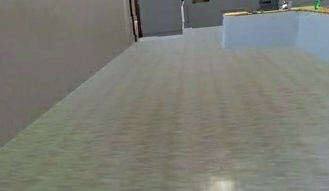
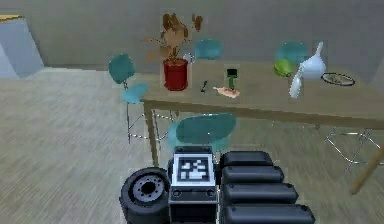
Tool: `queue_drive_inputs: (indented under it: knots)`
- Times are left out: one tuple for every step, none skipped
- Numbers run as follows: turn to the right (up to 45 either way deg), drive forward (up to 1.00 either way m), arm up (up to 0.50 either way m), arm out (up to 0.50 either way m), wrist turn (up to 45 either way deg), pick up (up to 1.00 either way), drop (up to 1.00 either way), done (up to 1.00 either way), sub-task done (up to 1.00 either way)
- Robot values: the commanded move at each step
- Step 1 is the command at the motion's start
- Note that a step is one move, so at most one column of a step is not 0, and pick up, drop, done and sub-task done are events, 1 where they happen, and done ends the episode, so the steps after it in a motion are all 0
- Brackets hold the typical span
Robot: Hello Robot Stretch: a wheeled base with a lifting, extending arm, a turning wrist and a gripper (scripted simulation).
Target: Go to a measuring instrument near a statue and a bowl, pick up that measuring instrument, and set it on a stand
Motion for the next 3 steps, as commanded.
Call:
queue_drive_inputs:
  knots:
    - [0.0, 1.0, 0.0, 0.0, 0.0, 0.0, 0.0, 0.0, 0.0]
    - [0.0, 1.0, 0.0, 0.0, 0.0, 0.0, 0.0, 0.0, 0.0]
    - [-3.0, 0.0, 0.0, 0.0, 0.0, 0.0, 0.0, 0.0, 0.0]
